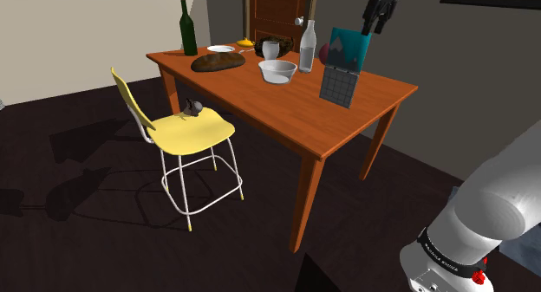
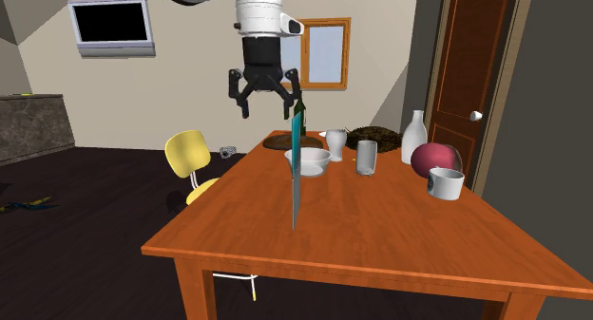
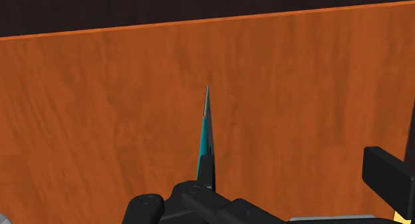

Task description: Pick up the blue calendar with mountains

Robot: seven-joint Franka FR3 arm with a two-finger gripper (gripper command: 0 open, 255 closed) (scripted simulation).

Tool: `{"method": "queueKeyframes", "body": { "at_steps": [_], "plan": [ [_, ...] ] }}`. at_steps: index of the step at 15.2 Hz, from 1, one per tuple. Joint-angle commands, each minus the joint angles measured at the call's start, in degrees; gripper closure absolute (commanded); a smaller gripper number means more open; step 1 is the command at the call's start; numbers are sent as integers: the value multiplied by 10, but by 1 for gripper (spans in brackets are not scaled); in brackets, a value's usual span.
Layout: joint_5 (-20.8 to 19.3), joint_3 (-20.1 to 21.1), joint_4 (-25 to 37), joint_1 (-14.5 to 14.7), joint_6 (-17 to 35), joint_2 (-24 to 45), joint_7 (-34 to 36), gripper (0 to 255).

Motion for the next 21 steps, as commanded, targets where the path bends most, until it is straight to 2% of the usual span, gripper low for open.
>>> {"method": "queueKeyframes", "body": {
  "at_steps": [1,4,5,12,14,15,21],
  "plan": [
    [14,-18,72,-8,-25,48,-29,0],
    [46,-43,197,-29,-70,132,-71,0],
    [51,-45,212,-34,-76,142,-75,0],
    [33,-38,97,-25,0,99,-69,0],
    [33,-38,96,-25,0,99,-69,0],
    [33,-38,98,-25,-1,100,-69,255],
    [33,-38,98,-25,-1,100,-69,255]
  ]
}}
